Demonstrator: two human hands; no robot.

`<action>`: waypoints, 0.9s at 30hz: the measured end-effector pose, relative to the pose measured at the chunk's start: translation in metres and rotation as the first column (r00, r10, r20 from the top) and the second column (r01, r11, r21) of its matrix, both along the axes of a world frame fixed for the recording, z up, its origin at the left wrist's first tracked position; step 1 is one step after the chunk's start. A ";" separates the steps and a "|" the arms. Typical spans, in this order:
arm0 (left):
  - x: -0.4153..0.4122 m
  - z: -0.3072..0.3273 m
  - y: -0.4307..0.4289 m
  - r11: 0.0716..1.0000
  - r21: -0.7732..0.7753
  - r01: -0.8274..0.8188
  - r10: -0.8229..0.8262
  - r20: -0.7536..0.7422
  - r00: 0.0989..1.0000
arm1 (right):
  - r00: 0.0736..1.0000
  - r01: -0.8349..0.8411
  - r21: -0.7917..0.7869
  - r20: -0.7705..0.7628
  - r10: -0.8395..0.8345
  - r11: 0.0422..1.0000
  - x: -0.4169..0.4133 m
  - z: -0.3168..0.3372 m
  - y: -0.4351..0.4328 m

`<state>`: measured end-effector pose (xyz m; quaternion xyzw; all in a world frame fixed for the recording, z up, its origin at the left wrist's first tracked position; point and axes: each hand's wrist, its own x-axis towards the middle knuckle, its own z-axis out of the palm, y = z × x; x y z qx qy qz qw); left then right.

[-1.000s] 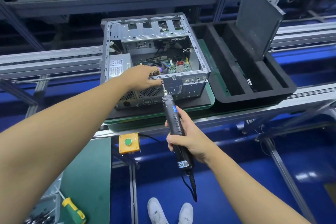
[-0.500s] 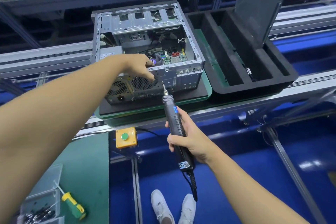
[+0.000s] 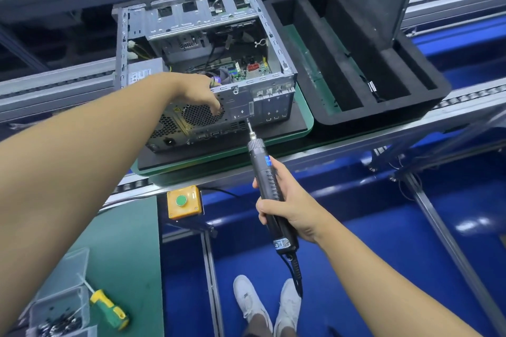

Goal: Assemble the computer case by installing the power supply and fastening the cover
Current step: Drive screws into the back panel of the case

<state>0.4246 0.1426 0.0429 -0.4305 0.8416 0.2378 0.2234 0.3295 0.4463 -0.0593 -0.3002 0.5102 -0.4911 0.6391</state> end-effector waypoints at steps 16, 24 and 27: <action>-0.009 0.015 -0.001 0.964 0.225 -0.144 0.115 0.134 0.984 | 0.997 -0.049 -0.040 -0.059 0.047 0.998 0.003 -0.039 -0.005; -0.001 -0.007 -0.007 0.976 0.211 -0.047 0.058 -0.045 0.997 | 1.000 -0.021 -0.055 -0.021 0.020 0.998 0.018 -0.063 -0.012; 0.000 -0.004 -0.002 0.972 0.224 -0.067 0.076 -0.032 0.997 | 1.000 -0.027 -0.081 -0.014 0.026 0.996 0.022 -0.063 -0.020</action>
